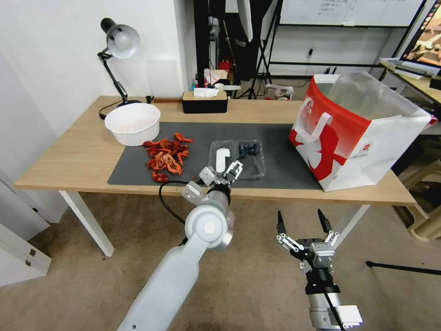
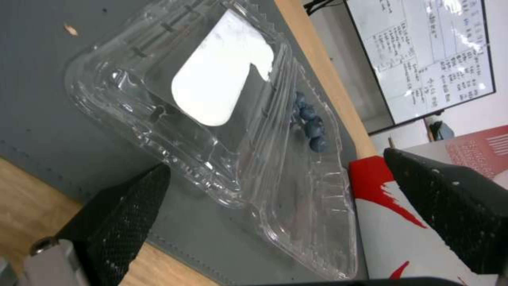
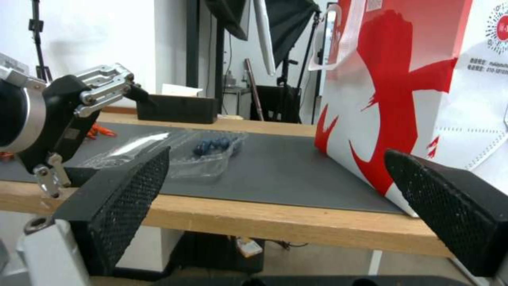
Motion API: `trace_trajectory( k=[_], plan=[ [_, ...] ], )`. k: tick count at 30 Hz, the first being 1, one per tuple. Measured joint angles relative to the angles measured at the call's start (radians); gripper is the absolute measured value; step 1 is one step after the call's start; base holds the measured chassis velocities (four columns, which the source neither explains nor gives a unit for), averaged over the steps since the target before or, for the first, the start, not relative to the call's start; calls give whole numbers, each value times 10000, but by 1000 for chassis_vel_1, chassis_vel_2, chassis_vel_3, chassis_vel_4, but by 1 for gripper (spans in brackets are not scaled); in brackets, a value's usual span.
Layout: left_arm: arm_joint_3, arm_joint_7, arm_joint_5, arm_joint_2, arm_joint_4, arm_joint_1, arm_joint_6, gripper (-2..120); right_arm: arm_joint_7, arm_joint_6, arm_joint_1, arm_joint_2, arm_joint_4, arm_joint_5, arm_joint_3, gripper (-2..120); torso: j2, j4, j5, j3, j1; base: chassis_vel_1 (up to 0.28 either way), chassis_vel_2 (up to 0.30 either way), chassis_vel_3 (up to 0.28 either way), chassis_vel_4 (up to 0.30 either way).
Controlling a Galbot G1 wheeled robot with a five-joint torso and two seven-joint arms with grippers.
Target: Close the takeout container lid, then place the container into the takeout bag.
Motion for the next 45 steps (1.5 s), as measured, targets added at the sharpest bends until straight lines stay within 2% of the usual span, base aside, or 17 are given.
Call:
trace_trajectory(
  k=[11, 13, 14, 17, 18, 21, 23, 25, 39, 45],
  plan=[
    [-145, 192, 5, -264, 365, -136, -205, 100, 9, 7, -12, -37, 5, -5, 13, 100, 0, 0, 0, 0, 0, 0, 0, 0, 0],
    [-212, 778, 143, -146, 323, -54, -488, 100, 7, 38, -21, 51, -32, -90, -60, 100, 0, 0, 0, 0, 0, 0, 0, 0, 0],
    [-212, 778, 143, -146, 323, -54, -488, 100, 7, 38, -21, 51, -32, -90, -60, 100, 0, 0, 0, 0, 0, 0, 0, 0, 0],
    [-48, 1710, 758, 87, -47, 178, -607, 100, 3, 105, -85, 96, -23, -162, -72, 100, 0, 0, 0, 0, 0, 0, 0, 0, 0],
    [-48, 1710, 758, 87, -47, 178, -607, 100, 3, 105, -85, 96, -23, -162, -72, 100, 0, 0, 0, 0, 0, 0, 0, 0, 0],
    [144, 2331, 1402, 116, -99, 217, -610, 100, 2, 129, -106, 119, 8, -198, -74, 100, 0, 0, 0, 0, 0, 0, 0, 0, 0],
    [191, 2455, 1527, 123, -99, 209, -613, 100, 1, 134, -112, 126, 16, -206, -74, 100, 0, 0, -1, 0, -1, 0, 0, 0, 0],
    [350, 2866, 1851, 181, -99, 94, -620, 100, 1, 156, -142, 141, 53, -234, -75, 100, 0, 0, 0, 0, -1, 0, 0, 0, 0],
    [748, 3500, 1972, 505, 247, -517, -512, 100, -1, 241, -203, 188, 106, -340, -33, 100, 0, 0, -1, 0, -2, 0, 0, 0, 0],
    [966, 3811, 1715, 718, 554, -977, -34, 100, 7, 241, -164, 217, 47, -366, -47, 100, -1, 0, -1, 0, -2, 0, 0, 0, 0]
  ],
)
